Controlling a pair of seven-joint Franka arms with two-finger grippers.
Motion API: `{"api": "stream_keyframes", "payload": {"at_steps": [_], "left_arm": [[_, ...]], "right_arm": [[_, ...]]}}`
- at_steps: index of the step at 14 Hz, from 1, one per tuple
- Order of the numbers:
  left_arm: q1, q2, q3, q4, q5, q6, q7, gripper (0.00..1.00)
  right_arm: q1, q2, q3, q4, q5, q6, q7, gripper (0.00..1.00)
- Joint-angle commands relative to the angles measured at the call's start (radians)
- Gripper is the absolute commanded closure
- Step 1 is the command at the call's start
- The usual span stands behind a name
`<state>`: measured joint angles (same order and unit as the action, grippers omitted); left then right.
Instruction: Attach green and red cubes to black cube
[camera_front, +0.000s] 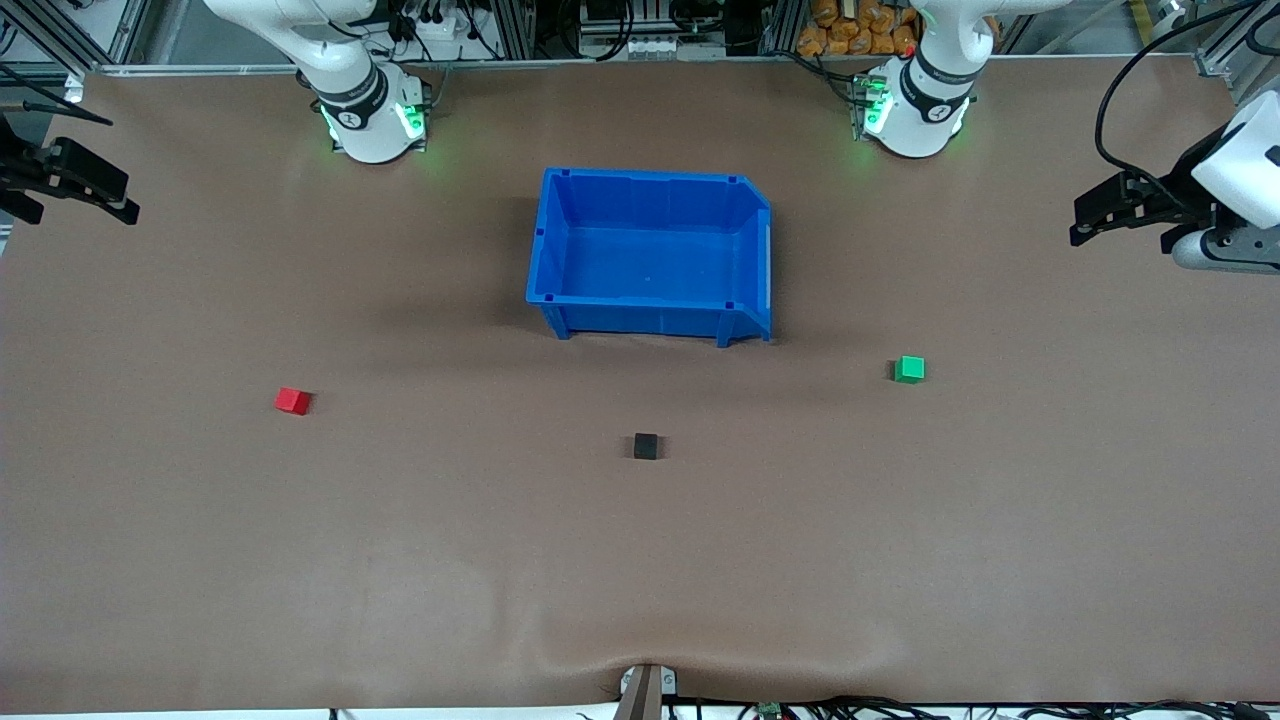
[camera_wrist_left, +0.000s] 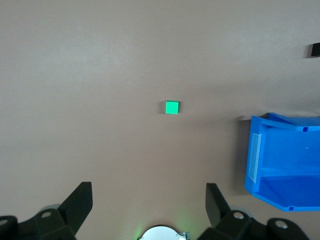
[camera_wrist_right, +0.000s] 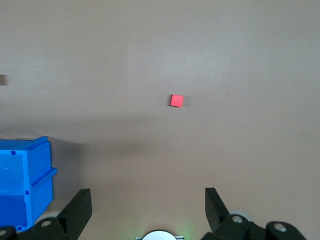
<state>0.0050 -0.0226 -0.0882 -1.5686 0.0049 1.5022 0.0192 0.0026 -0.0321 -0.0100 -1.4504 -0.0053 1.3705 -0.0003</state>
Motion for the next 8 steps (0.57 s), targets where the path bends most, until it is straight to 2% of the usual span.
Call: {"api": "stream_keyframes", "payload": {"at_steps": [1,8], "left_arm": [[0.003,0.010,-0.005,0.025,0.010,-0.022,0.019,0.00],[0.000,0.018,-0.005,0.029,0.010,-0.022,0.005,0.00]], "right_arm": [[-0.013,0.012,0.008,0.025,0.010,-0.016,-0.010,0.00],[-0.016,0.012,0.008,0.025,0.010,-0.019,-0.010,0.00]]}}
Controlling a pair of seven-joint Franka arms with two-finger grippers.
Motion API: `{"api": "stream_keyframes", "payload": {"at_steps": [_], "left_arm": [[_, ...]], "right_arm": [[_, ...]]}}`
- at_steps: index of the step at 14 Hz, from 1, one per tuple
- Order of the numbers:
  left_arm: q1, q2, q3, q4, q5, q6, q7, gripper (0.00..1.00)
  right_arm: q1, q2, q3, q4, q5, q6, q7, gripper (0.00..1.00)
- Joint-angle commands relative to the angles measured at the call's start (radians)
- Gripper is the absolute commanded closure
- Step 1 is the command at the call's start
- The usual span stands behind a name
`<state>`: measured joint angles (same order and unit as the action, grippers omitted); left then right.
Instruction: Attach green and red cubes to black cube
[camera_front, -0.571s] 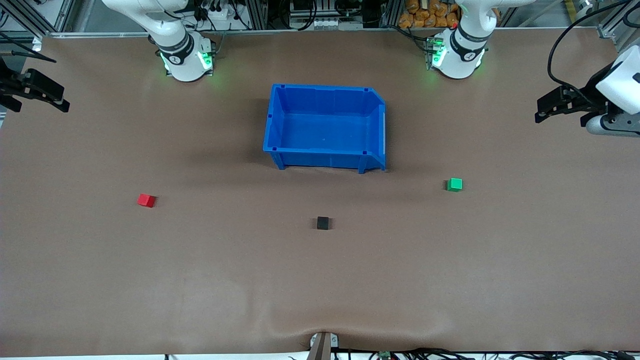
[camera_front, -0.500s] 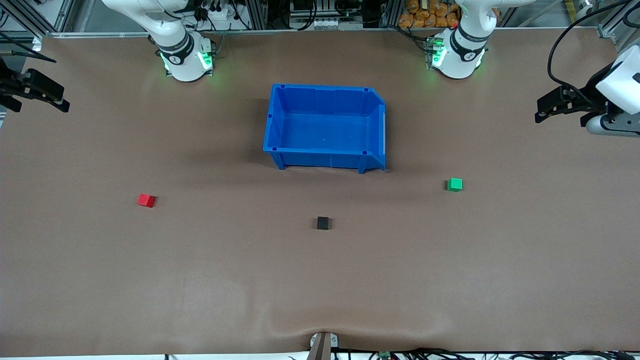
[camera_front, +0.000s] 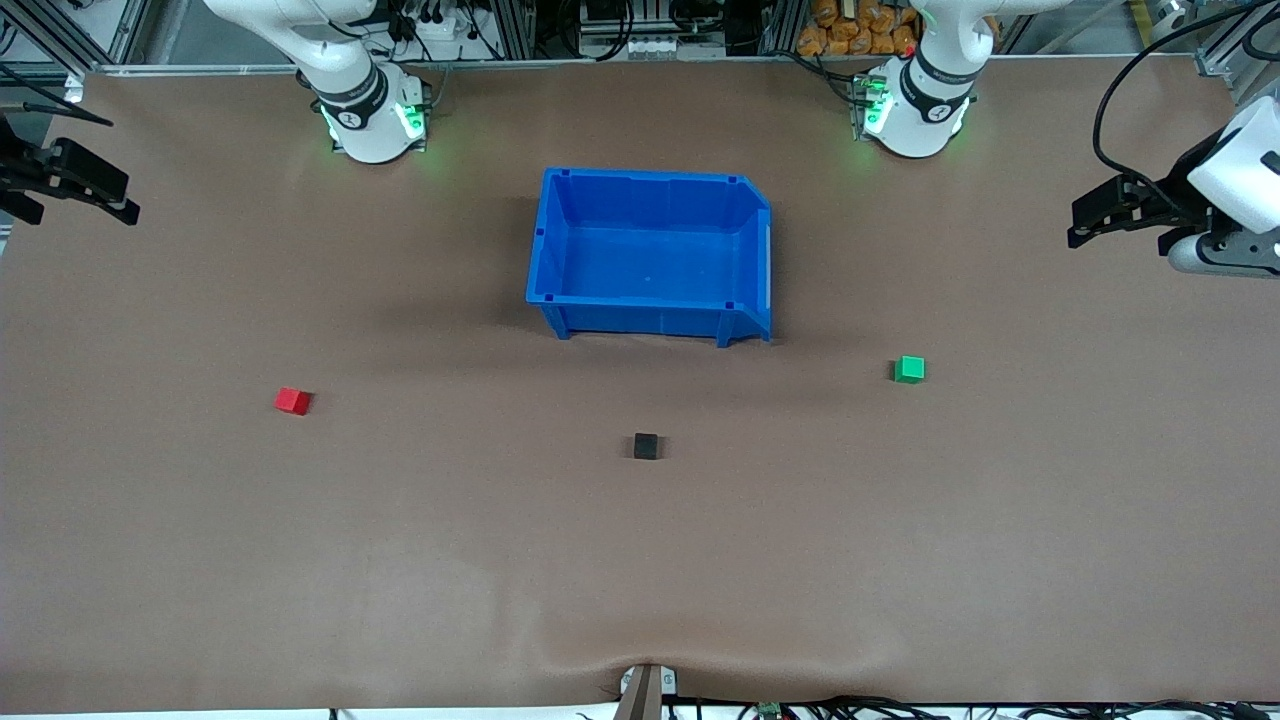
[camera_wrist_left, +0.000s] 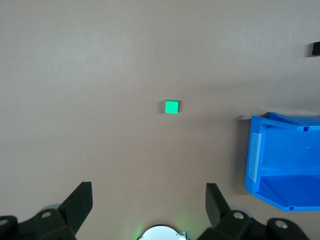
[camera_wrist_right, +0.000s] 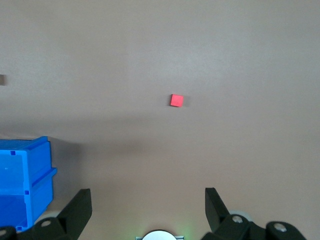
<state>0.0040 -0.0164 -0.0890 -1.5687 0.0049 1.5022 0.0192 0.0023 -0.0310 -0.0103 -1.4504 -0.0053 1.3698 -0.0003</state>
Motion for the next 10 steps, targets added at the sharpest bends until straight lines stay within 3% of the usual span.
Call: {"api": "stream_keyframes", "payload": {"at_steps": [1,10], "left_arm": [[-0.001,0.012,-0.005,0.029,0.010,-0.022,0.005,0.00],[-0.004,0.030,-0.008,0.025,0.010,-0.022,-0.001,0.00]], "right_arm": [[-0.018,0.011,0.007,0.025,0.010,-0.018,-0.010,0.00],[-0.021,0.013,0.006,0.025,0.011,-0.020,-0.009,0.00]]}}
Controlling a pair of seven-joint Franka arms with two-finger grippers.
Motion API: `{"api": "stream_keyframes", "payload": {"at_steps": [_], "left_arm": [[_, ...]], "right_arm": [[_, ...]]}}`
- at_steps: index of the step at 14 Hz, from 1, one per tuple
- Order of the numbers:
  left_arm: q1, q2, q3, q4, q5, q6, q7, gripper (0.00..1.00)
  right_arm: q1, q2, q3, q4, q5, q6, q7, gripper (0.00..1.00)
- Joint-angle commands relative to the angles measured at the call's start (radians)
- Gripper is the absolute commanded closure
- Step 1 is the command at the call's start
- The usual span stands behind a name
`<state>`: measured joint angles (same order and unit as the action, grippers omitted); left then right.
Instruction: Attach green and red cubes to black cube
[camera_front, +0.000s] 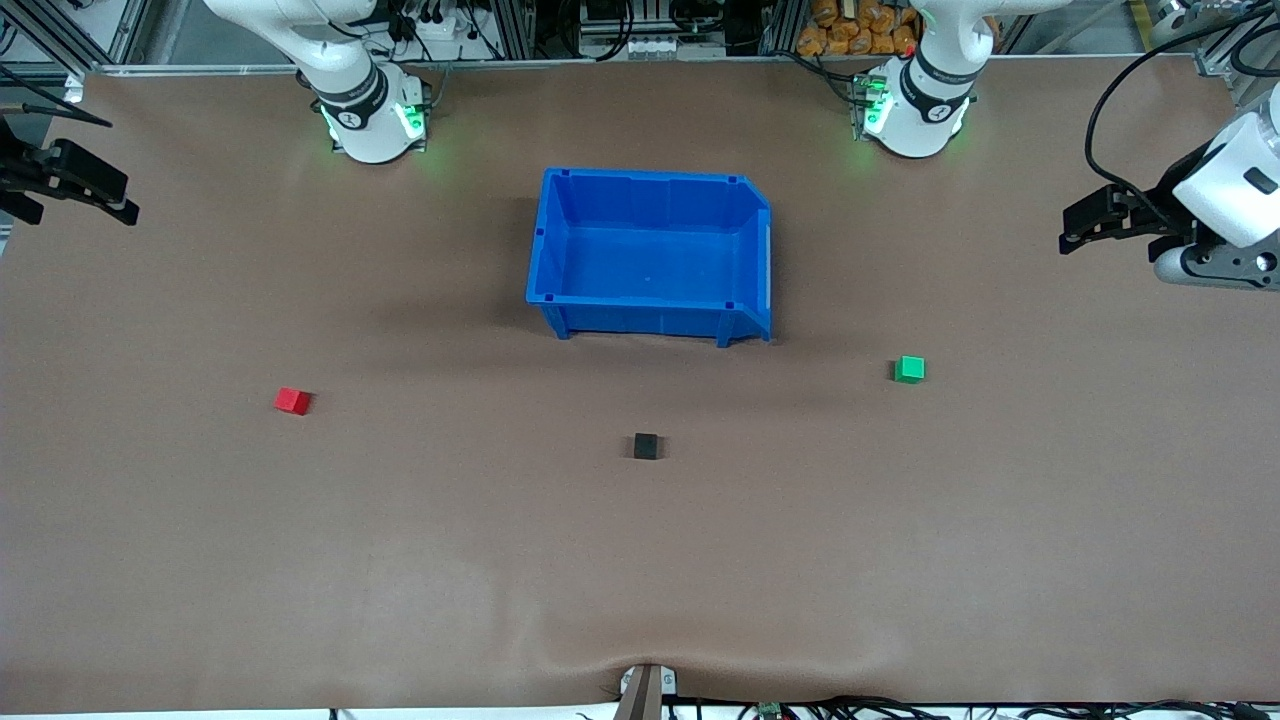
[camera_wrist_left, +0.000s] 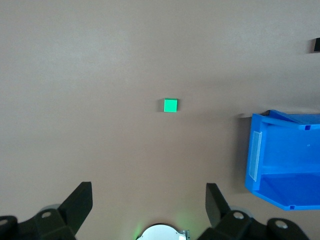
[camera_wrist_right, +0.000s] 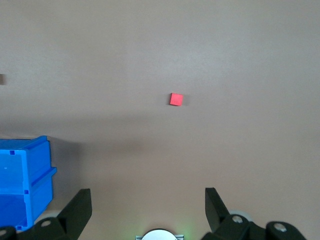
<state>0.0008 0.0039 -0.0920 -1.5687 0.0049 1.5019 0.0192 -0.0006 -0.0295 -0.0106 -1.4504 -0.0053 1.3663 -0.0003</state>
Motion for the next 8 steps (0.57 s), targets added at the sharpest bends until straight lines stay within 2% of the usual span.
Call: {"api": "stream_keyframes", "payload": {"at_steps": [1,5,8], "left_arm": [[-0.002,0.013,-0.005,0.025,0.010,-0.022,-0.001,0.00],[-0.013,0.073,-0.018,0.009,0.010,-0.020,-0.065,0.00],[-0.016,0.099,-0.032,-0.057,0.009,0.009,-0.099,0.00]], "right_arm": [[-0.016,0.011,0.006,0.025,0.011,-0.018,-0.009,0.00],[-0.015,0.011,0.006,0.025,0.011,-0.018,-0.009,0.00],[-0.016,0.011,0.006,0.025,0.011,-0.016,-0.009,0.00]]}}
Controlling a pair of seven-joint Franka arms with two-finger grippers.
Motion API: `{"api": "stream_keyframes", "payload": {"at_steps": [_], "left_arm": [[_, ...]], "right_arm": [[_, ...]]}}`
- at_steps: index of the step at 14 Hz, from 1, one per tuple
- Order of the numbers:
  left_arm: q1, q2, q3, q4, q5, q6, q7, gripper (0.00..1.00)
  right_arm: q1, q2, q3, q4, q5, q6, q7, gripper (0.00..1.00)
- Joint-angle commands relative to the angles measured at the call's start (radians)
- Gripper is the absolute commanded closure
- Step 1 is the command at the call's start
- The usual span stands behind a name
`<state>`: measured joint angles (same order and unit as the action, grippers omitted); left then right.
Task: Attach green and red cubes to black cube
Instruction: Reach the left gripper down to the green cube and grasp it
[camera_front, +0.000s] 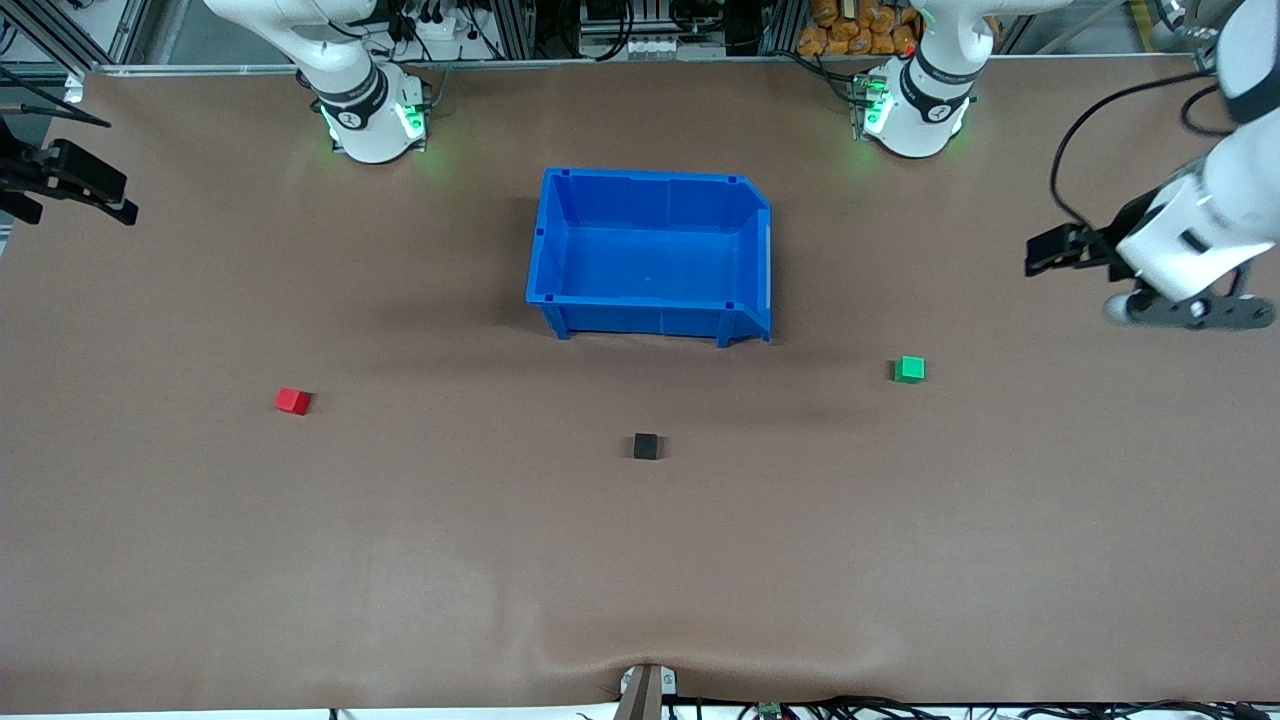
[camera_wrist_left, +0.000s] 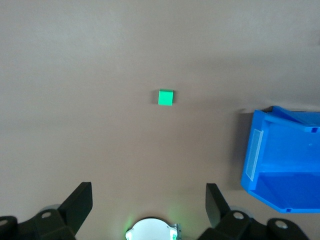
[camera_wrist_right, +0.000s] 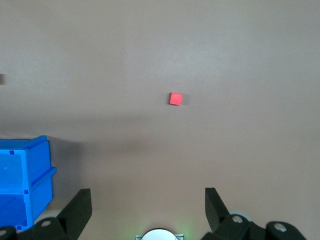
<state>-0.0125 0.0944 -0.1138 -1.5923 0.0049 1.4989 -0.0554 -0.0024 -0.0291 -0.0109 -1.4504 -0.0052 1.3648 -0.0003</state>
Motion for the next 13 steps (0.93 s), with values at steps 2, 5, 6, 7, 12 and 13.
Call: {"api": "stream_keyframes", "payload": {"at_steps": [2,5,6,7,12,13], "left_arm": [[0.000,0.002,-0.015,-0.121,0.009,0.096,-0.026,0.00],[0.000,-0.001,-0.017,-0.251,0.009,0.257,-0.027,0.00],[0.000,0.001,-0.017,-0.285,0.009,0.306,-0.029,0.00],[0.000,0.002,-0.018,-0.325,0.009,0.367,-0.032,0.00],[0.002,0.030,-0.027,-0.582,0.009,0.714,-0.058,0.00],[0.003,0.072,-0.027,-0.586,0.010,0.744,-0.054,0.00]], "right_arm": [[-0.014,0.011,0.006,0.024,0.011,-0.016,-0.009,0.00],[-0.014,0.011,0.006,0.024,0.011,-0.016,-0.009,0.00],[-0.014,0.011,0.006,0.024,0.011,-0.016,-0.009,0.00],[-0.014,0.012,0.006,0.024,0.011,-0.016,-0.009,0.00],[-0.016,0.017,0.008,0.027,0.011,-0.009,-0.007,0.00],[-0.016,0.017,0.006,0.027,0.011,-0.009,-0.007,0.00]]}}
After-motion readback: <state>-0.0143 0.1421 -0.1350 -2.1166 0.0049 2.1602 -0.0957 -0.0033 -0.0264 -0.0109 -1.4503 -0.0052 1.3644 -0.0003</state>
